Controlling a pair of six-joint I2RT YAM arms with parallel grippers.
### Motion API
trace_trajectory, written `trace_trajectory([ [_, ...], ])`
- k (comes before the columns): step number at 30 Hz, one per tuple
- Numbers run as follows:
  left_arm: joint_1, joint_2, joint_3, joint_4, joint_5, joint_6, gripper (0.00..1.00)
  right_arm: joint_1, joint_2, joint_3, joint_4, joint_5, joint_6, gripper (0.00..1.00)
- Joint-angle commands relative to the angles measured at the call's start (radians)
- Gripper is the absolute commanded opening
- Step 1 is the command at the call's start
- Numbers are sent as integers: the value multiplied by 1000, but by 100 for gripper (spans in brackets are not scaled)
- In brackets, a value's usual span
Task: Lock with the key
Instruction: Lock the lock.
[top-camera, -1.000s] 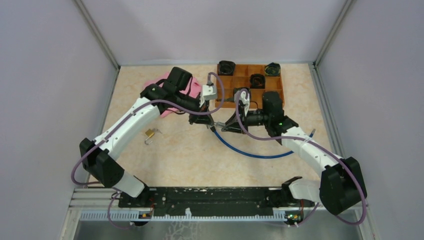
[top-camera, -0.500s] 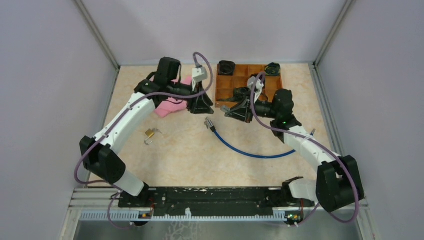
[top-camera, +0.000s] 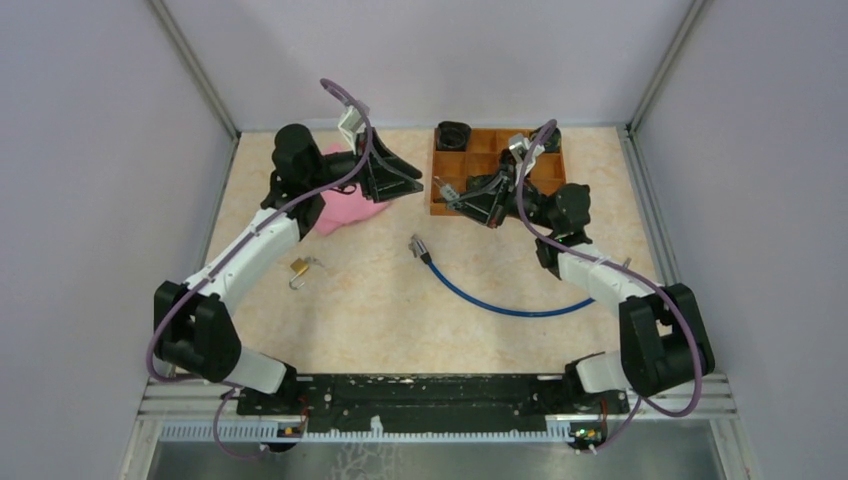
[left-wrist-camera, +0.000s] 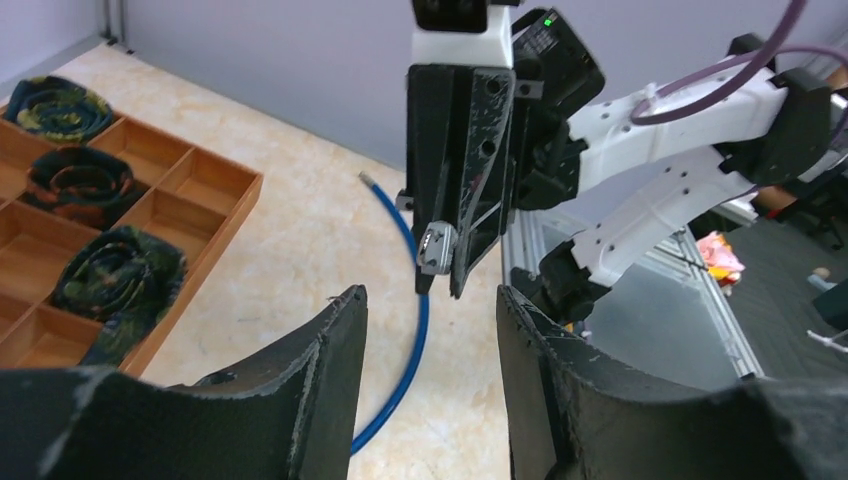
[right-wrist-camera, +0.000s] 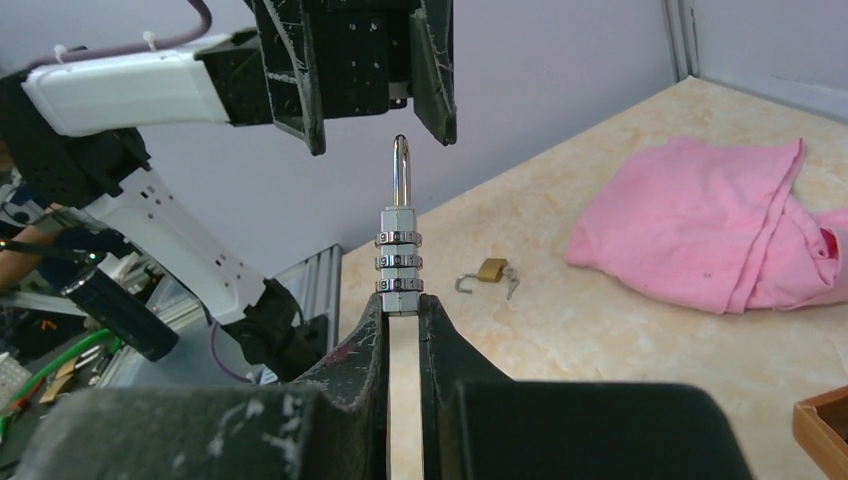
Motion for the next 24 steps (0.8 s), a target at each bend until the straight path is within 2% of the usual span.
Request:
trace_trajectory([
  [1,-31,13,-22,277,22,-177,55,21,-1,22,166,50,97,0],
  [6,-55,37,-56,416,18,-265,49,40,2,3,167,56,97,0],
  [10,-74,47,-51,414,17,-258,43,52,4,-9,172,57,92,0],
  [22,-85,51,-54,381,10,-237,16,54,-2,-29,179,51,72,0],
  [24,-84,51,-53,375,9,-230,9,56,-2,-28,176,48,62,0],
])
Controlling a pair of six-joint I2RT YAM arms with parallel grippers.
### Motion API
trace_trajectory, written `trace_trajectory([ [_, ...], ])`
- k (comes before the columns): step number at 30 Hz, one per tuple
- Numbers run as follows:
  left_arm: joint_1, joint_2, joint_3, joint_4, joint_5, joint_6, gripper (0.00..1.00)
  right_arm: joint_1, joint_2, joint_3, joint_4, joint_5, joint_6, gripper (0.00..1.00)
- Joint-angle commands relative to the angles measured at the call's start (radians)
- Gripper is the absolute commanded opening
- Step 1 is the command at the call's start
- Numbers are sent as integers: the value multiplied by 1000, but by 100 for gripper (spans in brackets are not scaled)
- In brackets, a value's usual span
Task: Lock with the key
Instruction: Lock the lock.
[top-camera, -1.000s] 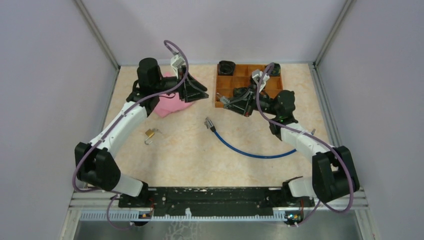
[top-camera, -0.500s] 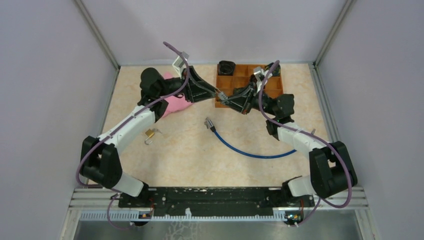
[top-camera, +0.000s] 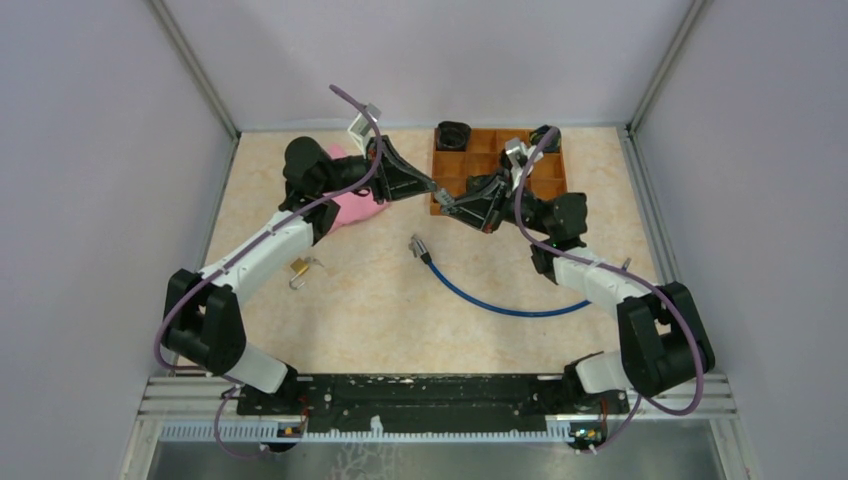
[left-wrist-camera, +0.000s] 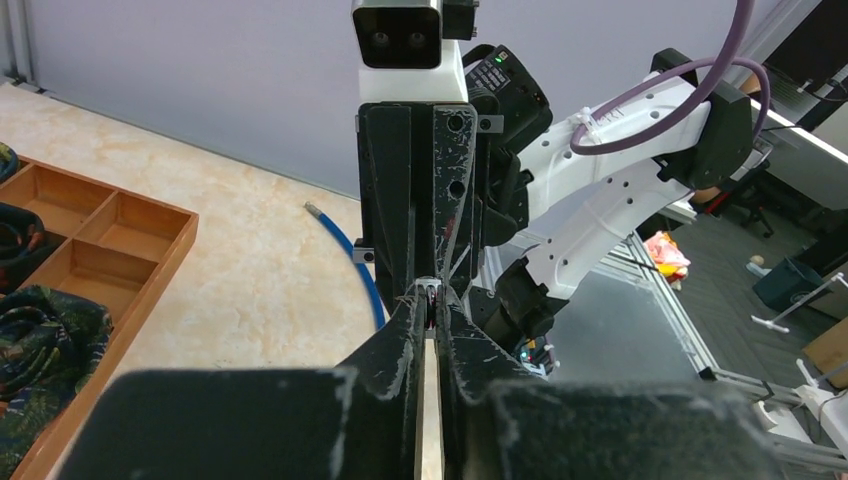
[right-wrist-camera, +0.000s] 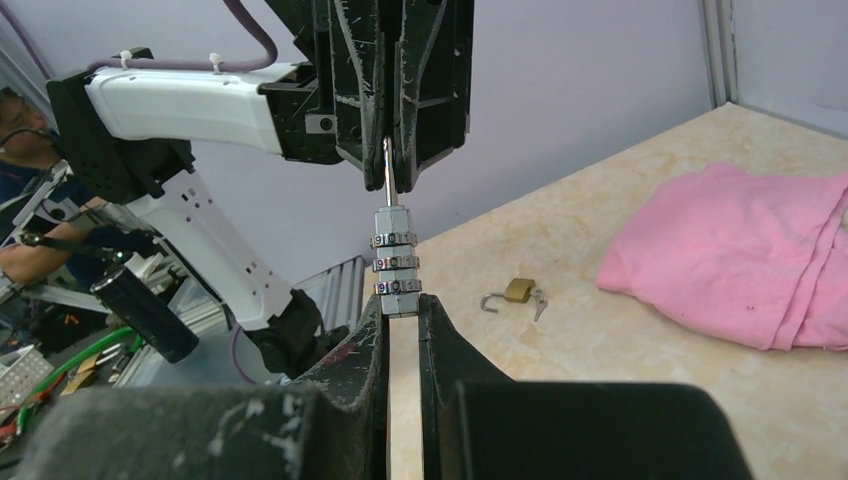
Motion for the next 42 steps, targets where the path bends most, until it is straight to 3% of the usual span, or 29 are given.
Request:
trace_trajectory([
  [1,-7,1,-1,19,5,17,6,7,-9,-2,34,8,-25,0],
  [3,-7,3,6,5,5,29,0,9,-9,-5,25,0,-46,0],
  [6,-10,-3,17,-58,2,79,0,12,-19,-10,-18,-14,-104,0],
  [11,-16,-17,59,-274,-4,245,0,13,-37,-4,-146,-45,-230,14],
  [15,-19,-25,65,-328,-6,303,0,13,-47,-13,-198,-57,-305,19],
  [20,-27,-22,83,-380,-9,351,0,13,-58,-31,-216,-67,-349,18],
  [26,-47,-12,98,-421,-13,385,0,14,-63,-36,-216,-74,-352,6],
  [37,-52,-19,112,-504,-47,454,0,14,-100,-36,-301,-127,-458,36],
  [42,-59,-23,112,-533,-62,478,0,14,-104,-21,-373,-101,-500,37],
])
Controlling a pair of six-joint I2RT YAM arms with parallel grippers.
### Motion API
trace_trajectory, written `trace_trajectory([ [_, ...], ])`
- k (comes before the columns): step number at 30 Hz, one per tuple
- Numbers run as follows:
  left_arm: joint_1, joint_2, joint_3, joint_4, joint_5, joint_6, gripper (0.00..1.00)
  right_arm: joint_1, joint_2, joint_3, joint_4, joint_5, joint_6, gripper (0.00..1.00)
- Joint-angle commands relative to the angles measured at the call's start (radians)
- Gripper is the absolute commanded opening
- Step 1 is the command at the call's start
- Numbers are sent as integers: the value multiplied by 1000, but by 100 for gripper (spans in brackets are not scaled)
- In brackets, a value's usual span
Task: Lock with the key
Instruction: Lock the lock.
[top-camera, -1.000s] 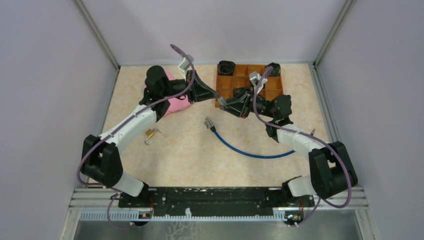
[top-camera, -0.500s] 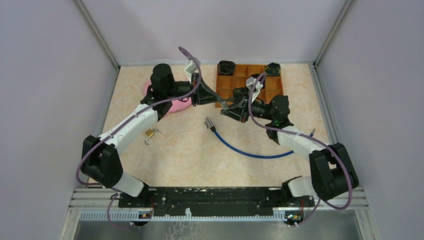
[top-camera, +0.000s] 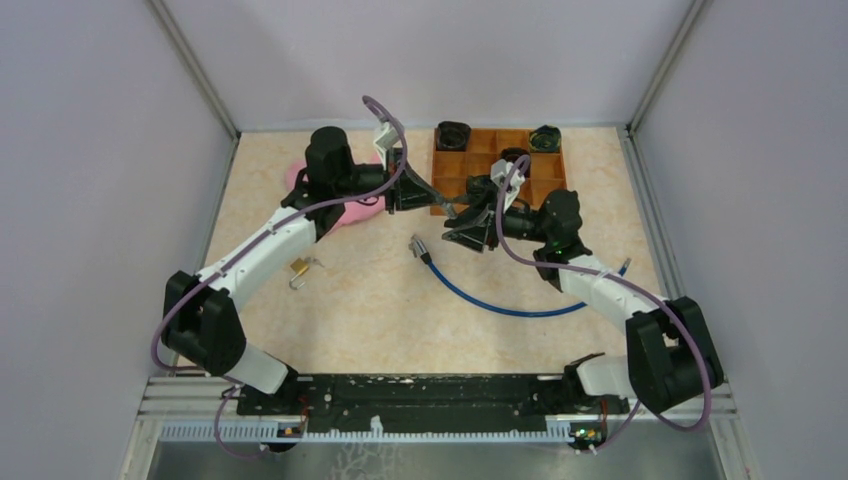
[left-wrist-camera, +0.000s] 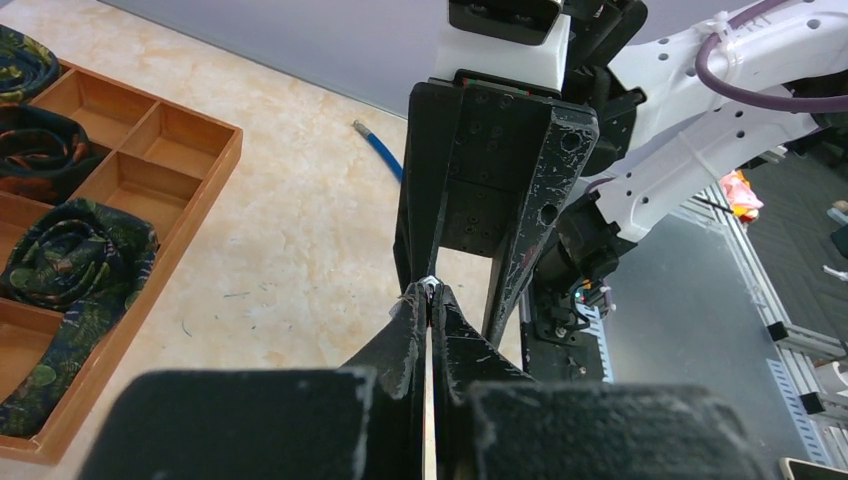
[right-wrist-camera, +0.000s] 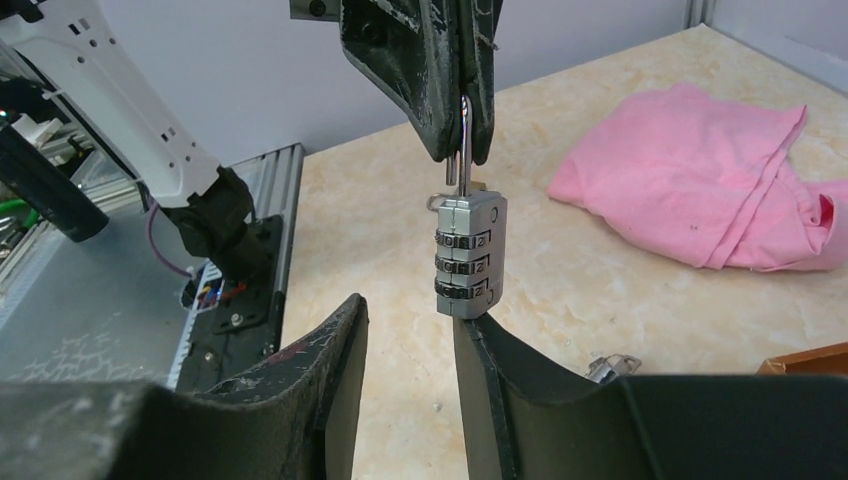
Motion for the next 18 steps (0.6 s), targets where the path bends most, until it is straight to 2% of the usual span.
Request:
trace_trajectory([
  [1,-17,-24,33,-41,-20,52,0,12,-31,22,-28,8,-60,36],
  [10,-32,-26,33,-65,-25,70,0,12,-28,55,-128,67,-114,36],
  [18,-36,-23,28,-69,-28,72,0,12,-31,51,-112,57,-108,30],
])
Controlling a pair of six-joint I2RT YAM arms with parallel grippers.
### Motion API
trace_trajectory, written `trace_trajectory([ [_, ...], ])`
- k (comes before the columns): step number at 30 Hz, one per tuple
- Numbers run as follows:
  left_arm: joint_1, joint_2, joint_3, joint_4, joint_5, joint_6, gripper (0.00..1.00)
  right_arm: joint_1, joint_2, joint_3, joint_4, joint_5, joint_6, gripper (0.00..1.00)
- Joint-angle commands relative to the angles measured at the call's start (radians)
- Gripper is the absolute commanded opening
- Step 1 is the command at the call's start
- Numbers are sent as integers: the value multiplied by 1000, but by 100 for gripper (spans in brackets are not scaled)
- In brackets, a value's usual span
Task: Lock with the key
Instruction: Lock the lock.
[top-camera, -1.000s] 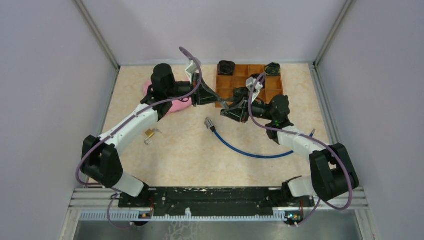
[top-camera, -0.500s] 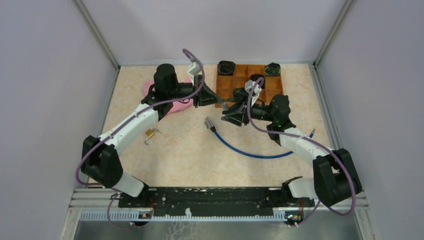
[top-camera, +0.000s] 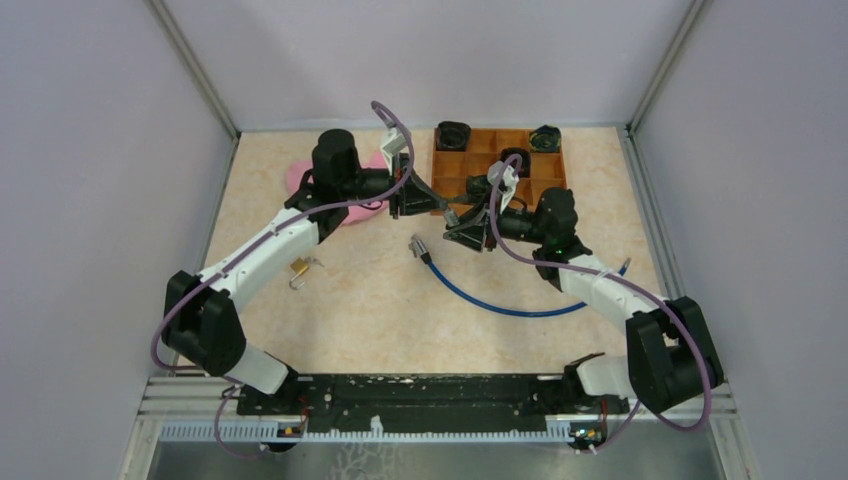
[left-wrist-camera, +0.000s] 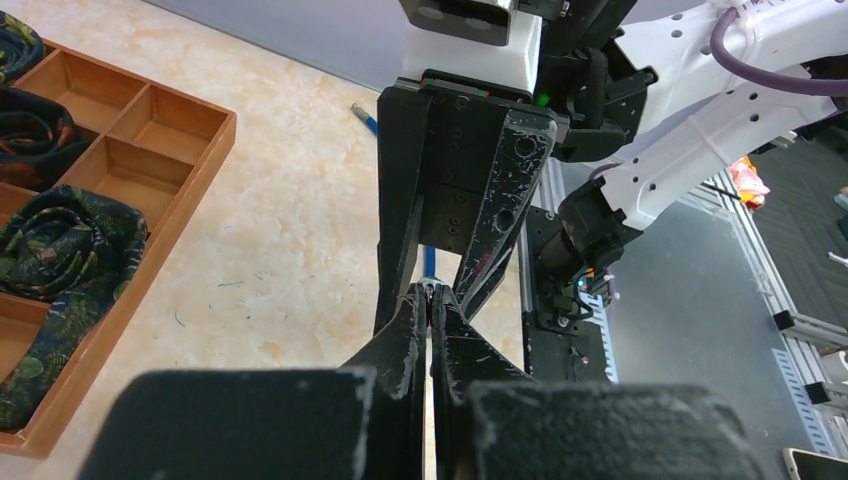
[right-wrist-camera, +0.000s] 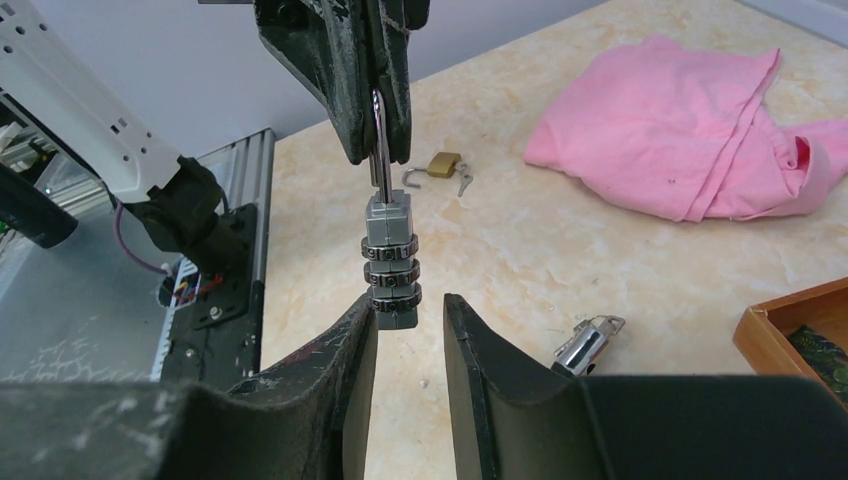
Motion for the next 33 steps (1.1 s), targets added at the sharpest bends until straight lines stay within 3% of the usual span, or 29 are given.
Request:
trace_trajectory([
  [1,-7,-22,26,-1,-3,16,0,12,-27,45,42,-2,-18,32],
  [11,-10,-23,17,-1,-6,17,0,12,-34,33,109,-17,30,36],
  [21,-12,-26,9,0,-5,18,0,12,-34,24,106,-16,14,27],
  [26,-12,-29,6,3,-4,12,0,7,-38,11,101,-28,-9,33],
  [33,-12,-29,3,10,-4,9,0,-5,-47,-2,109,-38,-17,32],
])
